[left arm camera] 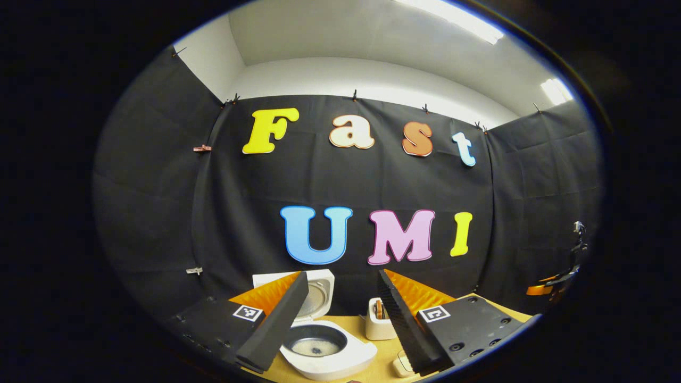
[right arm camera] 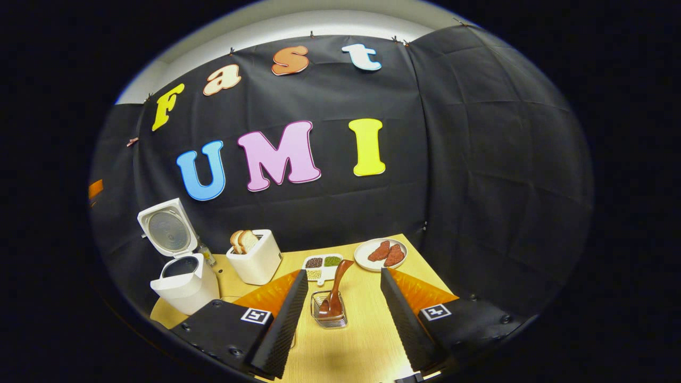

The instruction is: Close the left gripper, press the button to open the rice cooker; take a wooden spoon from the chopstick holder with the right hand, scoop a spoonful of rice and pour it into the rice cooker, then put the wooden spoon back into the chopstick holder.

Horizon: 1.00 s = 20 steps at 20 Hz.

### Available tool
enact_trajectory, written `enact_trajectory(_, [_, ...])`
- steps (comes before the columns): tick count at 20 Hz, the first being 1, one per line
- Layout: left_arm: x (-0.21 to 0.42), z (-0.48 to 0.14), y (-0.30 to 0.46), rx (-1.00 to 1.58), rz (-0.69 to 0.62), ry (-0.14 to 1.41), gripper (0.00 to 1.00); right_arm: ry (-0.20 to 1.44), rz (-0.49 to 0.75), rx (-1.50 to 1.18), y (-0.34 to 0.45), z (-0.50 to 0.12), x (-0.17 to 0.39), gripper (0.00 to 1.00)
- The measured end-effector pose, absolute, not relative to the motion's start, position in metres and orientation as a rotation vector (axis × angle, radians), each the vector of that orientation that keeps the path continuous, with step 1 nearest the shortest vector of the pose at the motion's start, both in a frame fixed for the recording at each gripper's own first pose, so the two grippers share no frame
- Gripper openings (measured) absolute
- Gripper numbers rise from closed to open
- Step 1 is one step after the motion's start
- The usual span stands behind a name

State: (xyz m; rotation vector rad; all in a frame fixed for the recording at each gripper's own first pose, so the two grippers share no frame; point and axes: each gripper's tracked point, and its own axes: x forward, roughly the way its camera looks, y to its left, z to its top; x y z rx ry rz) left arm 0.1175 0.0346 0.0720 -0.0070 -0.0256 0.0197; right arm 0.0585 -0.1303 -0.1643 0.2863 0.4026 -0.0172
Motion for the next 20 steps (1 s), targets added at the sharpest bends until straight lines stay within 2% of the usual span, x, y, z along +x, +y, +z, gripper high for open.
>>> enact_trajectory(6, [0.192,0.106,0.083,0.027,0.087,-0.104,0.92,0.372,-0.054,0.233,-0.144,-0.141,0.038,0.87])
enact_trajectory(10, [0.24,0.106,0.12,0.027,0.142,-0.115,0.93,0.374,-0.079,0.216,-0.144,-0.137,0.03,0.94])
enact_trajectory(12, [0.263,0.099,0.134,0.048,0.155,-0.111,0.94,0.371,-0.093,0.2,-0.142,-0.132,0.027,0.98])
enact_trajectory(20, [0.361,0.025,0.175,0.07,0.172,-0.018,0.93,0.364,-0.151,0.158,-0.13,-0.116,0.017,0.98])
